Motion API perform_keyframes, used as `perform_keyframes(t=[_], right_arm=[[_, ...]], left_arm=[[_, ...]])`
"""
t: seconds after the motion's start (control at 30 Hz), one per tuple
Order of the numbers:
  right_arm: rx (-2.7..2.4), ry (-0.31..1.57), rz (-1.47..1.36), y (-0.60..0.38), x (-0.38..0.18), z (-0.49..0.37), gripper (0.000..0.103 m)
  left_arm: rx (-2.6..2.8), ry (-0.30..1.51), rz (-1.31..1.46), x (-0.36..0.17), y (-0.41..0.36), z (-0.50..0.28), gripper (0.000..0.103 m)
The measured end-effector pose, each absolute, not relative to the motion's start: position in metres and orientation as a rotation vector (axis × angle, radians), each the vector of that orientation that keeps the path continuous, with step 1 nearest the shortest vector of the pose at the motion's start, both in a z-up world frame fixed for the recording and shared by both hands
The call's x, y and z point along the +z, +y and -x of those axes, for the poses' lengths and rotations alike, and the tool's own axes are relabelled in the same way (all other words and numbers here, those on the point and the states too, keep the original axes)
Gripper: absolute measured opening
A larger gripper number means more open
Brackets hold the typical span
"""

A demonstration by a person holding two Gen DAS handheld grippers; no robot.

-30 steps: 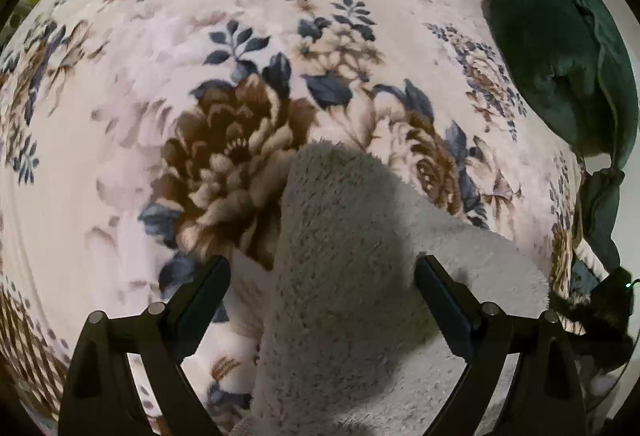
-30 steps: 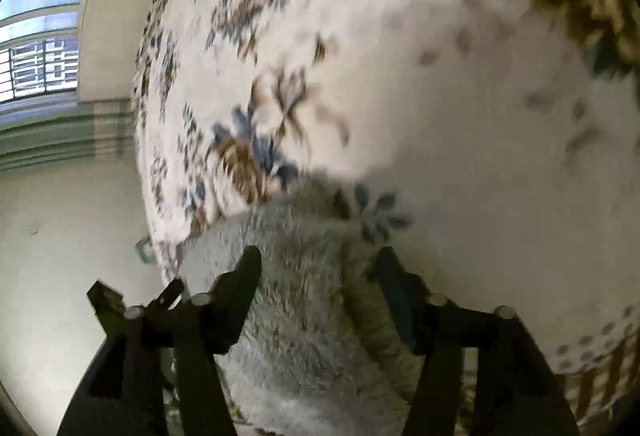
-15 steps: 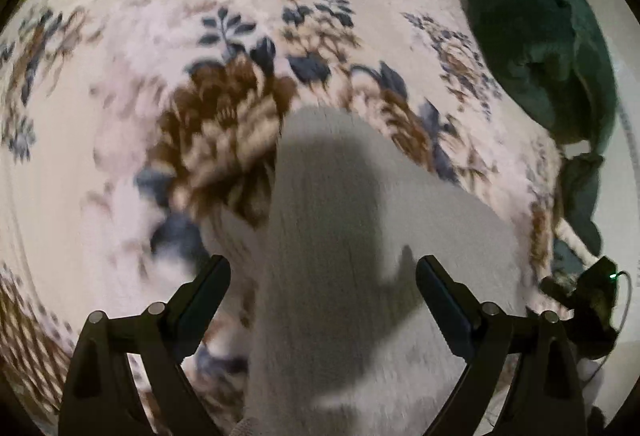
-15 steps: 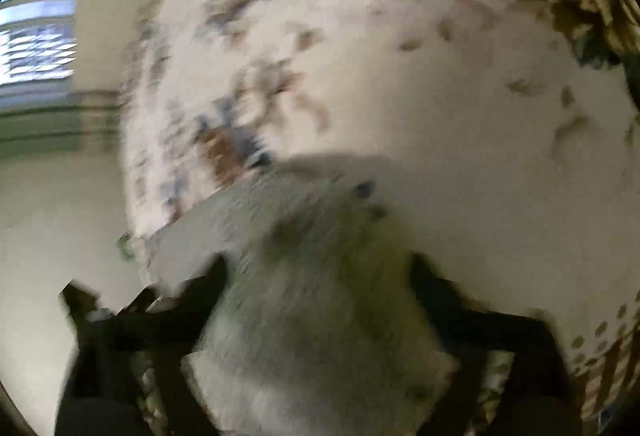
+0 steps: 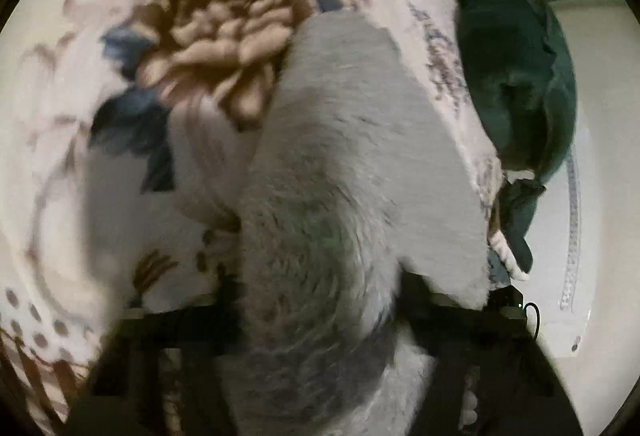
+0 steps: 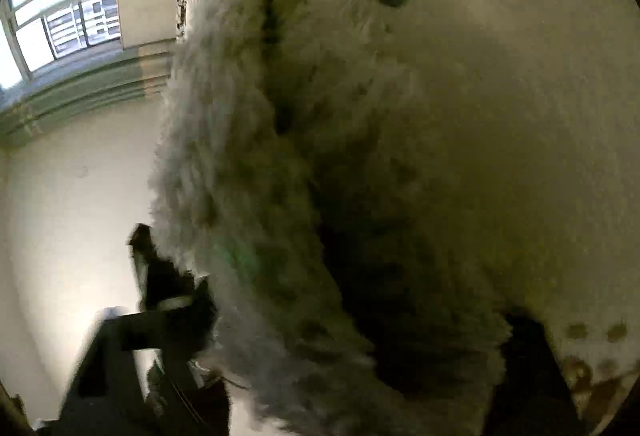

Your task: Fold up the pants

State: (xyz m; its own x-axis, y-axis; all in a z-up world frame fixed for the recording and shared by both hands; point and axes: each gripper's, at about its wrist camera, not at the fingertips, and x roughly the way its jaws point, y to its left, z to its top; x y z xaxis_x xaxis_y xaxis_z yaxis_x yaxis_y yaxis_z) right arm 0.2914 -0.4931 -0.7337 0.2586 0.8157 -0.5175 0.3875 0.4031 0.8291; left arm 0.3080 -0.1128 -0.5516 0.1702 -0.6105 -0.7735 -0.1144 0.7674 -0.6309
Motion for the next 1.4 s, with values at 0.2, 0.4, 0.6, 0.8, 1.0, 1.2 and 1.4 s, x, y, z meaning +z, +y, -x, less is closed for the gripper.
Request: perform_keyframes(t=[0.2, 0.4, 0.6, 0.8, 1.0, 1.2, 1.4], right_arm=[[0.387, 1.289, -1.119, -0.49, -0.69, -0.294, 0.04], [0.398, 1.217, -1.066, -0.479, -0.641, -0.321, 0.039], [0.409, 1.152, -1.024, -0.445, -0.602, -0.394, 0.039], [0.391, 1.095, -0.99, -0.387, -0.591, -0.527, 0.039], [0.37, 1.065, -0.954, -0.331, -0.623, -0.689, 0.039], [0.305, 1.102, -0.838, -0.295, -0.671, -0.809, 0.039], [0.227, 1.188, -0.745, -0.283, -0.69, -0.826, 0.065]], left_arm=[[-0.45, 1.296, 0.696, -0.516, -0.108, -0.317, 0.034], [-0.48, 1.196, 0.733, -0.477, -0.085, -0.351, 0.033], [-0.514, 1.117, 0.709, -0.449, -0.041, -0.447, 0.033], [-0.522, 1.063, 0.664, -0.447, 0.007, -0.585, 0.033], [-0.507, 1.05, 0.58, -0.482, 0.042, -0.711, 0.034], [-0.429, 1.161, 0.486, -0.549, 0.061, -0.772, 0.039], [-0.414, 1.18, 0.426, -0.543, 0.065, -0.756, 0.05]])
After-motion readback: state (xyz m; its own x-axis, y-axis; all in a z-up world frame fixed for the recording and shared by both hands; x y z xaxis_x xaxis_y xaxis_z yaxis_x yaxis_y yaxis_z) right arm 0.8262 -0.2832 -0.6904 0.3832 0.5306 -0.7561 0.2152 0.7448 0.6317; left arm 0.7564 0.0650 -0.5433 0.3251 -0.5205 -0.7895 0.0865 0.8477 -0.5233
